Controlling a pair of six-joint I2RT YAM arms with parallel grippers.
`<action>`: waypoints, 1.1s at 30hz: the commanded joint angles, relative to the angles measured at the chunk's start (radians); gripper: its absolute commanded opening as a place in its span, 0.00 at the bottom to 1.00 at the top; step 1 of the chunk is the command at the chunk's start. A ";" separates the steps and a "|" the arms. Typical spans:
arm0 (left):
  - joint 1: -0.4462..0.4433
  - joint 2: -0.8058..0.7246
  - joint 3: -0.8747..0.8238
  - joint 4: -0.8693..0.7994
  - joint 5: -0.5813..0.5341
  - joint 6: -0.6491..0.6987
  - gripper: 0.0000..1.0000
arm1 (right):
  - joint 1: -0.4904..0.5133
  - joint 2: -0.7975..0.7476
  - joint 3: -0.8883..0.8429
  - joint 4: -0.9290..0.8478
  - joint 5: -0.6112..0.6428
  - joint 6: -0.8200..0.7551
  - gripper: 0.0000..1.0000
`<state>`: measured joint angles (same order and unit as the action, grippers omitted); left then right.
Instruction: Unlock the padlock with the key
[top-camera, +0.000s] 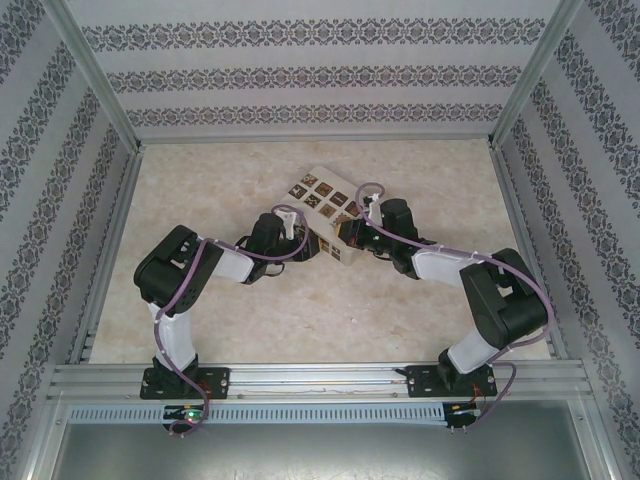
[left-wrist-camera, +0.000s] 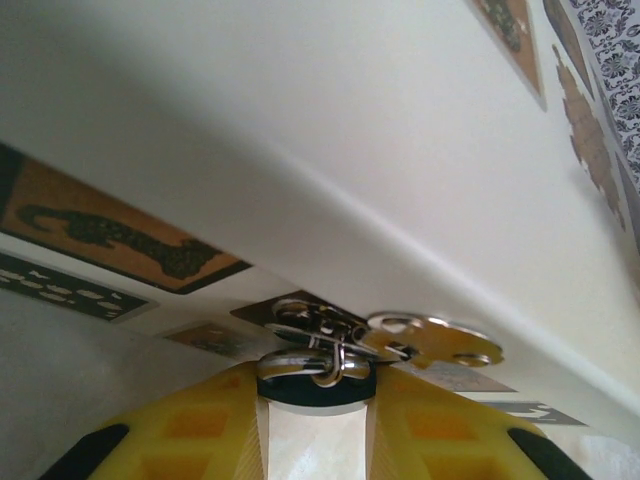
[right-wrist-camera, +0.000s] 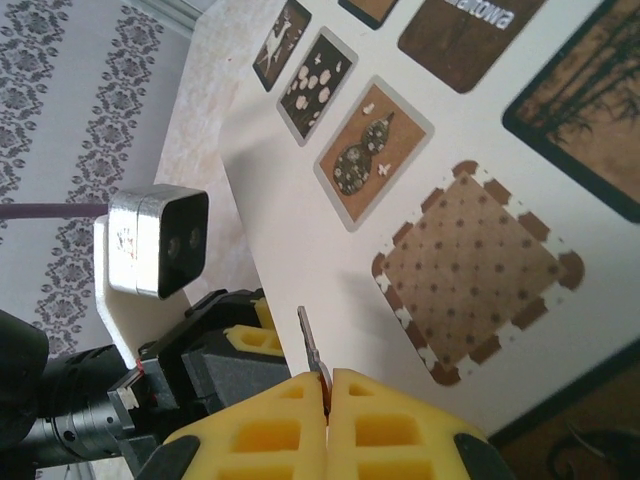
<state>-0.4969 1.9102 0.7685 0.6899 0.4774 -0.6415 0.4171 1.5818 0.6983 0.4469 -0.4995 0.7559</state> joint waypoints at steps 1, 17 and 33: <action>-0.012 -0.031 0.003 0.033 -0.019 -0.014 0.24 | 0.013 -0.063 0.006 -0.046 0.040 -0.022 0.00; -0.015 -0.054 0.043 -0.036 0.005 -0.039 0.24 | 0.046 -0.396 -0.147 -0.083 0.174 -0.263 0.00; -0.017 -0.096 0.079 -0.133 0.045 -0.151 0.24 | 0.256 -0.416 -0.370 0.150 0.341 -0.435 0.00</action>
<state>-0.4980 1.8698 0.7998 0.5743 0.4900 -0.7544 0.6434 1.1419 0.3702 0.4805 -0.2268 0.3820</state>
